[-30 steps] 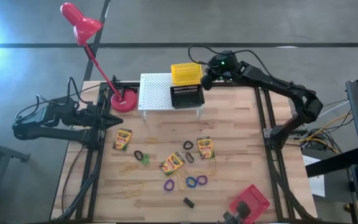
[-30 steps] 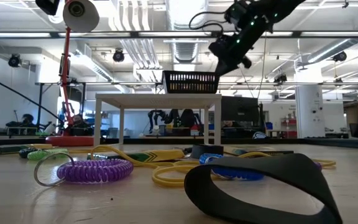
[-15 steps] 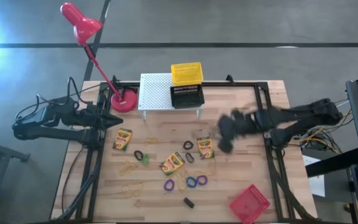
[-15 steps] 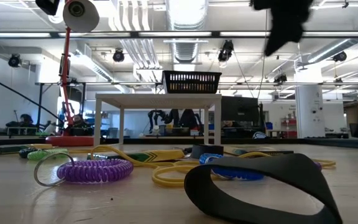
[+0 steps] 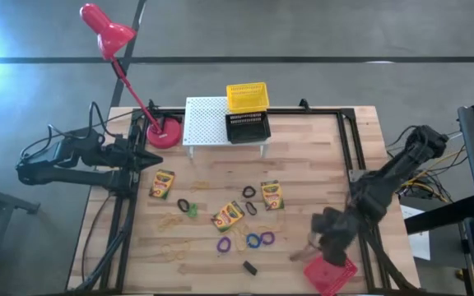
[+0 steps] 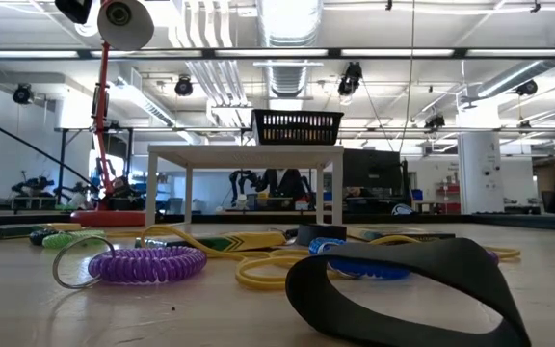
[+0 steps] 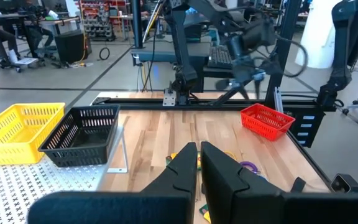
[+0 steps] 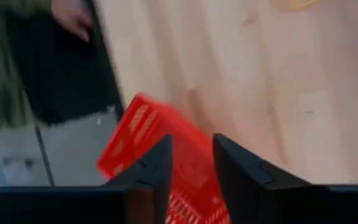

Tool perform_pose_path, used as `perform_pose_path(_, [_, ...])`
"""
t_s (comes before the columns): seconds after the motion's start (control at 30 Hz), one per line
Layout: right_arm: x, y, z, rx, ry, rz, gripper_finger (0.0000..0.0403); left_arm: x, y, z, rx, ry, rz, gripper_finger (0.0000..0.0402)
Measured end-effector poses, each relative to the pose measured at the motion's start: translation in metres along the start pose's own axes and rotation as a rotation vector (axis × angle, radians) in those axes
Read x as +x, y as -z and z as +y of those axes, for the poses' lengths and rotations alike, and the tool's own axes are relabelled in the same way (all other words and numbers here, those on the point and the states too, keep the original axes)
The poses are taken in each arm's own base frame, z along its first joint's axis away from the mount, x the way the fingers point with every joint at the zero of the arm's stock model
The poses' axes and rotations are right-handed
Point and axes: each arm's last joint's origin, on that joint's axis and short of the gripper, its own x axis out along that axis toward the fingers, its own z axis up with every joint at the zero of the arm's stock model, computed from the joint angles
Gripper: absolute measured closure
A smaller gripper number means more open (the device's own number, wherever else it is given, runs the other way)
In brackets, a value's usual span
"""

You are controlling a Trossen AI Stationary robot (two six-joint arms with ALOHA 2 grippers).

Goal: Pick & Place Office Desk Supplies
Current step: Put the red bin on the shelf

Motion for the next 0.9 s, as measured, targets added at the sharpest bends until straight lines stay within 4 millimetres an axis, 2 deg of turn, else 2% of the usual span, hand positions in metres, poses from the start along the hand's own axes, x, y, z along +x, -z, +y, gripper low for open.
perform_pose_path(0.17, [0.024, 0.022, 0.002, -0.201, 0.071, 0.084, 0.0217, 0.000, 0.000, 0.000, -0.003, 0.000, 0.000, 0.0374])
perform_pose_path(0.3, [0.043, 0.032, 0.003, -0.321, 0.124, 0.141, 0.0199, 0.000, 0.000, 0.000, -0.003, 0.000, 0.000, 0.0374])
perform_pose_path(0.47, [0.065, 0.032, 0.003, -0.413, 0.190, 0.189, 0.0207, 0.000, 0.000, 0.000, -0.003, 0.000, 0.000, 0.0374])
perform_pose_path(0.6, [0.076, 0.023, 0.007, -0.458, 0.208, 0.202, 0.0222, 0.000, 0.000, 0.000, -0.003, 0.000, 0.000, 0.0374])
perform_pose_path(0.73, [0.083, 0.012, 0.014, -0.500, 0.224, 0.189, 0.0236, 0.000, 0.000, 0.000, -0.002, 0.000, 0.000, 0.0374])
perform_pose_path(0.9, [0.082, 0.002, 0.022, -0.576, 0.304, 0.091, 0.0250, 0.000, 0.000, 0.000, -0.002, 0.000, 0.000, 0.0374])
